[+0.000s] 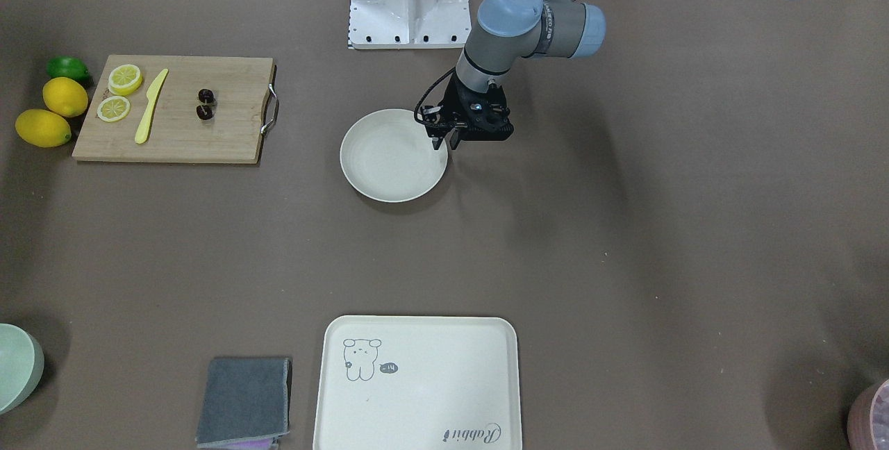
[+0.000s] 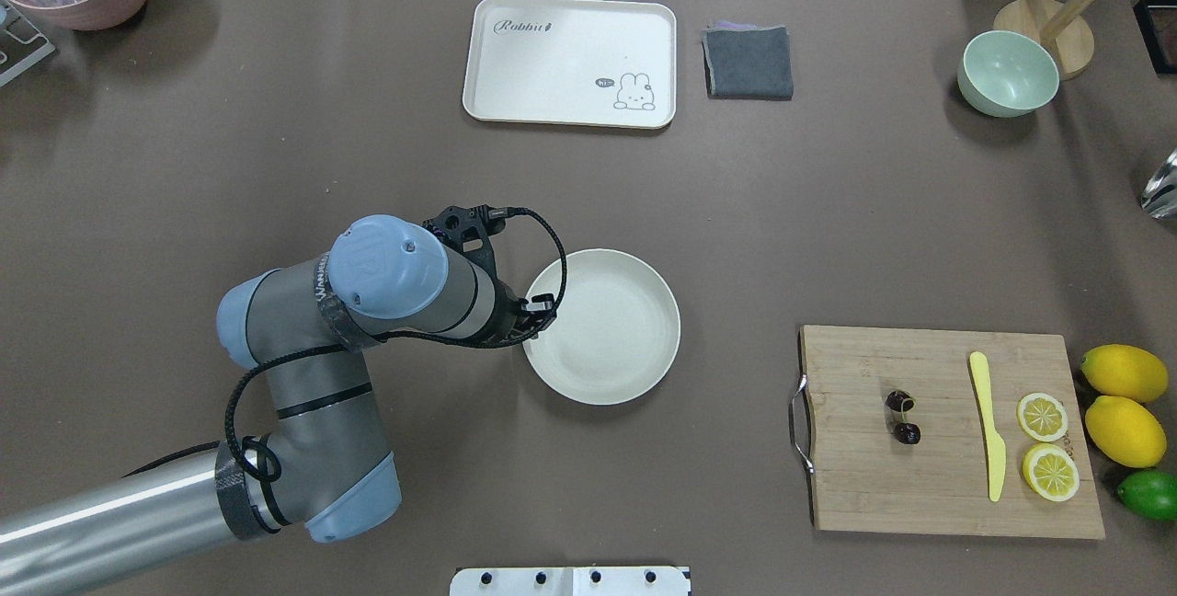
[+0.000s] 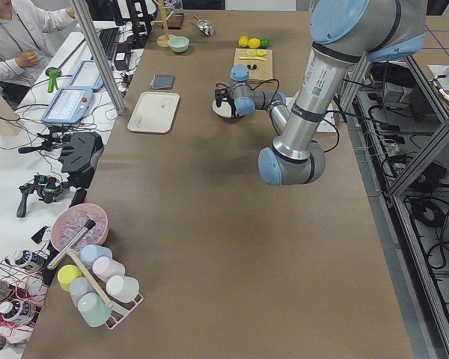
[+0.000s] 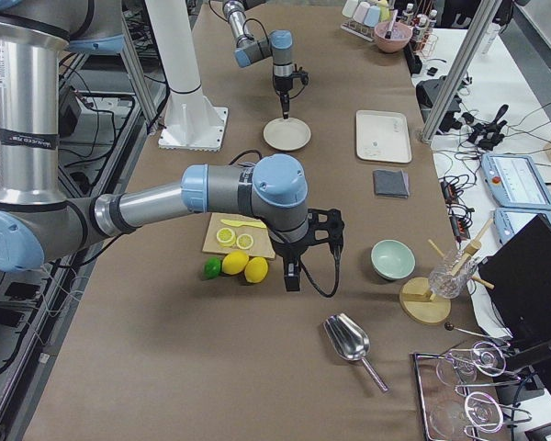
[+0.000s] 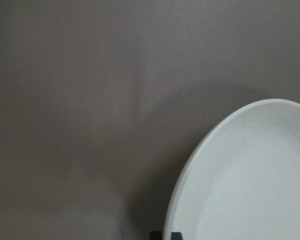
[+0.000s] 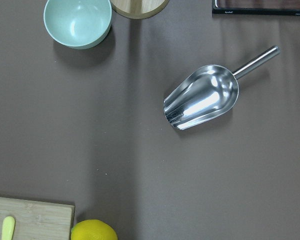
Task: Place red cherry on plate
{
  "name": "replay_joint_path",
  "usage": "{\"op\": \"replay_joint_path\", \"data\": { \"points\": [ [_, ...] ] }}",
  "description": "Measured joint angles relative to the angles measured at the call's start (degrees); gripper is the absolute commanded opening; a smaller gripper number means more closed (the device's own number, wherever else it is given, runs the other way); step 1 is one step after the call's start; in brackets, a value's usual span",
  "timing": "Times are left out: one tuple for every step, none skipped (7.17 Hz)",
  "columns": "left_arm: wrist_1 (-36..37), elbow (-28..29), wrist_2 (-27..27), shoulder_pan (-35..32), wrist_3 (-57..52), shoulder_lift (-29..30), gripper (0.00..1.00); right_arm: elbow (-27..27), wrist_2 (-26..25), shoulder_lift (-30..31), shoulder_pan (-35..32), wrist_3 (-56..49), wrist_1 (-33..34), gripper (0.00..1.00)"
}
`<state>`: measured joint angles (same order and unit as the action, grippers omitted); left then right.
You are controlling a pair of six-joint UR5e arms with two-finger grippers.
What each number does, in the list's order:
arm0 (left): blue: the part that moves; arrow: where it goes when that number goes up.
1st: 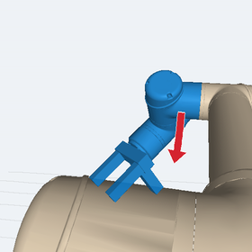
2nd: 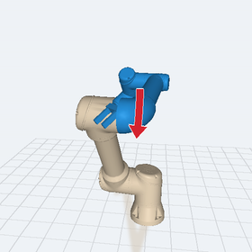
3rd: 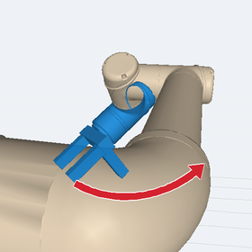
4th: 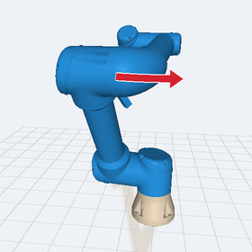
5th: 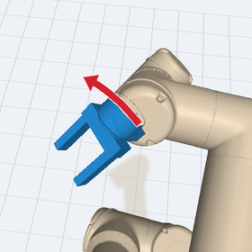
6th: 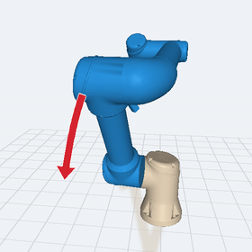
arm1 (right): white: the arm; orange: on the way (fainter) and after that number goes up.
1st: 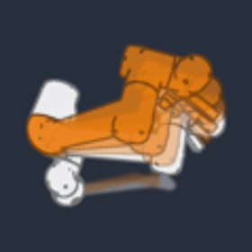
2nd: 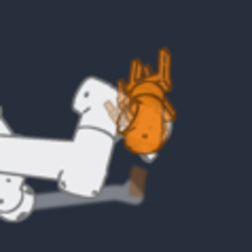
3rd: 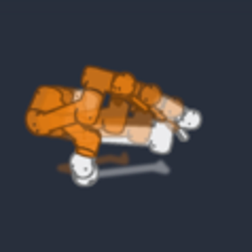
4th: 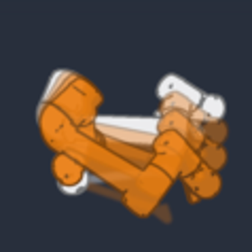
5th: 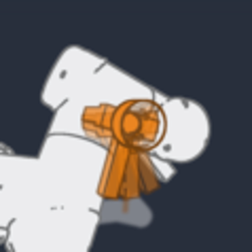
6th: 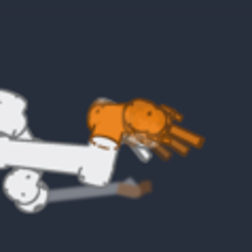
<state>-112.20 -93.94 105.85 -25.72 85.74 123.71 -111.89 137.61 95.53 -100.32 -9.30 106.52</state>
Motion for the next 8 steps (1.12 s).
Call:
{"op": "replay_joint_path", "data": {
  "points": [
    [0.14,-0.12,0.21,-1.45,-1.36,-0.30,0.98,0.04,0.36,-0.22,0.20,1.00,0.00,1.00],
    [0.31,-0.45,1.47,-3.79,-4.10,-1.31,0.98,0.10,0.23,-0.52,0.56,3.01,-0.02,1.00],
    [0.46,-1.16,4.81,-7.47,-8.15,-3.65,0.98,0.17,-0.45,-0.64,1.22,4.45,-0.05,1.00],
    [0.58,-2.02,9.88,-13.01,-13.99,-7.14,0.98,0.29,-1.15,-0.65,2.15,5.16,-0.10,1.00],
    [0.72,-2.44,15.12,-19.40,-21.57,-10.98,0.98,0.46,-1.13,-0.65,2.65,5.52,-0.10,1.00],
    [1.73,-2.42,19.81,-25.86,-30.00,-14.24,0.98,0.56,-1.08,-0.70,2.98,5.76,-0.09,1.00],
    [5.39,-2.31,24.03,-32.81,-39.79,-16.23,0.98,0.59,-0.95,-0.75,3.30,6.00,-0.11,1.00],
    [12.09,-2.32,26.80,-39.68,-50.94,-17.05,0.98,0.76,-0.16,-0.79,3.44,6.24,-0.08,1.00]
  ]
}}
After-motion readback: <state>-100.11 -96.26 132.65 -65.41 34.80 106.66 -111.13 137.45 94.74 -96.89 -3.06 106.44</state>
